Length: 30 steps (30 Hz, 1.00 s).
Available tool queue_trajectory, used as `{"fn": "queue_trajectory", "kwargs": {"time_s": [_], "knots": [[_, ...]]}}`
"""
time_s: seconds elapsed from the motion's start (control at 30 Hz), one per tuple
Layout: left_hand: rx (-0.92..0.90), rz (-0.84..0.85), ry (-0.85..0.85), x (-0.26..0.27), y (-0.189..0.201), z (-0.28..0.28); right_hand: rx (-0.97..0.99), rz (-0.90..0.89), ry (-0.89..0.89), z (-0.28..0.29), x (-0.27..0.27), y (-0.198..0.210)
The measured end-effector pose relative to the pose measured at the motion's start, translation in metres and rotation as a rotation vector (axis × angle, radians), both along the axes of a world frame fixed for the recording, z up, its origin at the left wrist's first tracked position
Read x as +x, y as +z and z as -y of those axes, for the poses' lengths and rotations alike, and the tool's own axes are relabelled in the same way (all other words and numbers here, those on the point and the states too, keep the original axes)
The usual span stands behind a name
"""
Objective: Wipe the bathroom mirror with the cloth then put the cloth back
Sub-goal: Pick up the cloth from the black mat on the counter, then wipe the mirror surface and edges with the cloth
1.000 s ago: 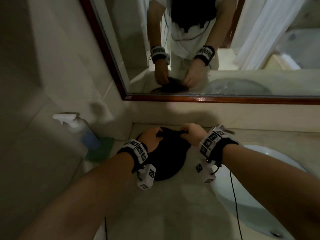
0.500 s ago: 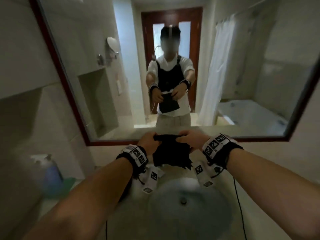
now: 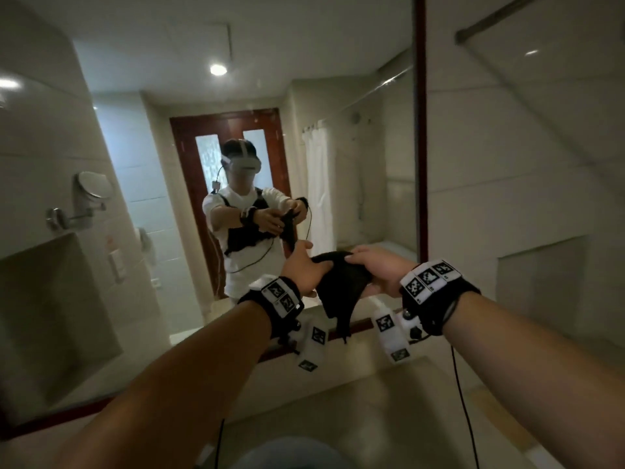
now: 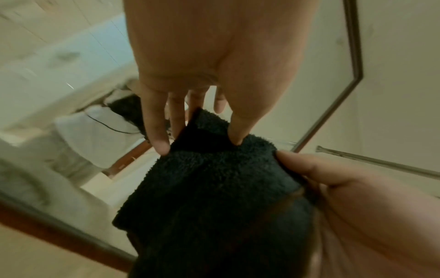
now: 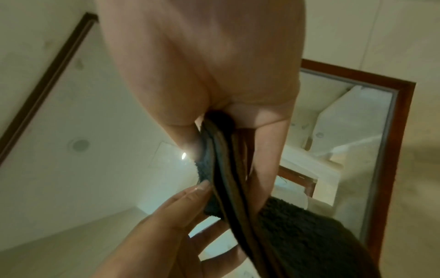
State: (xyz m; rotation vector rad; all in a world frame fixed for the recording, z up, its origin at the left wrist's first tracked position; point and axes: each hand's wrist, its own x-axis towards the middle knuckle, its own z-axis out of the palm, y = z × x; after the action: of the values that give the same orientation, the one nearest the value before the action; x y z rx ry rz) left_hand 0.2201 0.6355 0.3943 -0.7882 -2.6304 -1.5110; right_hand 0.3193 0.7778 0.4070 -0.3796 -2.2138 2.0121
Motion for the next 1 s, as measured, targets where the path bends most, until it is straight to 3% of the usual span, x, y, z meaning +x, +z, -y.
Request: {"fn": "queue_trajectory", "kwargs": {"time_s": [0.13, 0.27, 0.43, 0.57, 0.67, 0.8, 0.87, 0.93, 1.0], "knots": [[0.044, -0.037, -0.123, -0.016, 0.029, -0.057, -0.077, -0.043, -0.109, -0.035, -0.006, 0.024], [0.156, 0.035, -0.192, -0.028, 0.051, -0.1, -0.174, -0.07, -0.17, -0.07, -0.02, 0.048], [0.132, -0.076, -0.175, -0.035, 0.071, -0.132, -0.335, -0.088, -0.204, -0.11, -0.038, 0.067], [0.118, 0.084, -0.39, -0.035, 0.088, -0.149, -0.459, -0.134, -0.139, -0.141, -0.055, 0.079], [0.081, 0.017, -0.485, -0.046, 0.094, -0.169, -0.565, -0.177, -0.11, -0.169, -0.074, 0.087], [-0.012, -0.248, -0.338, -0.068, 0.099, -0.215, -0.674, -0.252, -0.03, -0.208, -0.105, 0.097], [0.028, -0.333, -0.257, -0.079, 0.106, -0.237, -0.7, -0.301, 0.054, -0.23, -0.119, 0.105], [0.184, -0.275, -0.211, -0.09, 0.115, -0.253, -0.686, -0.331, 0.099, -0.249, -0.133, 0.114], [0.337, -0.193, -0.174, -0.099, 0.123, -0.259, -0.547, -0.353, 0.094, -0.259, -0.146, 0.12]]}}
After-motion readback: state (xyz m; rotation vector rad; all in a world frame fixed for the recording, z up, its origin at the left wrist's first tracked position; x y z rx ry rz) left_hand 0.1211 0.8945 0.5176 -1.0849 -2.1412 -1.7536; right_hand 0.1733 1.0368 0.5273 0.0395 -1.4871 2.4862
